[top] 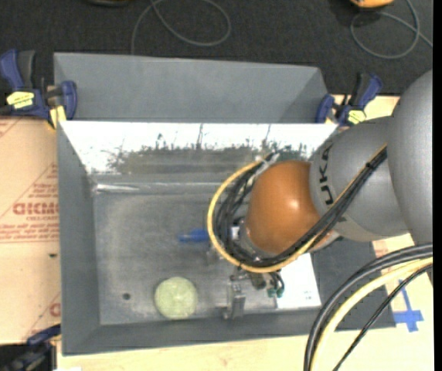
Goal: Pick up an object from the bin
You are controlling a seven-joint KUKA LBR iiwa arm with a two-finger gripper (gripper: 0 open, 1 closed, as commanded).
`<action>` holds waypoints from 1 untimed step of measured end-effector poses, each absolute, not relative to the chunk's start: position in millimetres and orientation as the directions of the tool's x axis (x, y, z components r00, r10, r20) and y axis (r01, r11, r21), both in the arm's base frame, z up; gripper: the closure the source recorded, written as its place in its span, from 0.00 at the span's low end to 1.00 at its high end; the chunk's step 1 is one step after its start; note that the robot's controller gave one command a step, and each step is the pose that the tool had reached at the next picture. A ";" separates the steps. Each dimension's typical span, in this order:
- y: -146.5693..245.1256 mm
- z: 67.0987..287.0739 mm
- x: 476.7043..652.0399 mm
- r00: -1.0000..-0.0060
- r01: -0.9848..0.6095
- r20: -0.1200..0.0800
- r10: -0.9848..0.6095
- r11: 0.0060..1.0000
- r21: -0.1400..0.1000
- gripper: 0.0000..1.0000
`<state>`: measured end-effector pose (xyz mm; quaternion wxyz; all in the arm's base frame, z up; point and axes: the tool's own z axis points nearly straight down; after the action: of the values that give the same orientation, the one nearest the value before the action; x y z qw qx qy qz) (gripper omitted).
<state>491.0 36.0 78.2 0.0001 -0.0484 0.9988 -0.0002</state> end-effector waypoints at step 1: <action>57.2 72.1 491.1 -0.988 -0.155 -0.002 -0.155 0.988 -0.004 0.00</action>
Offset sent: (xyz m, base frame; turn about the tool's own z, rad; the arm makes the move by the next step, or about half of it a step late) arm 0.0284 0.0786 -0.0082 -0.4119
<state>491.1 57.2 72.1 0.0011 -0.0776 0.9970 -0.0021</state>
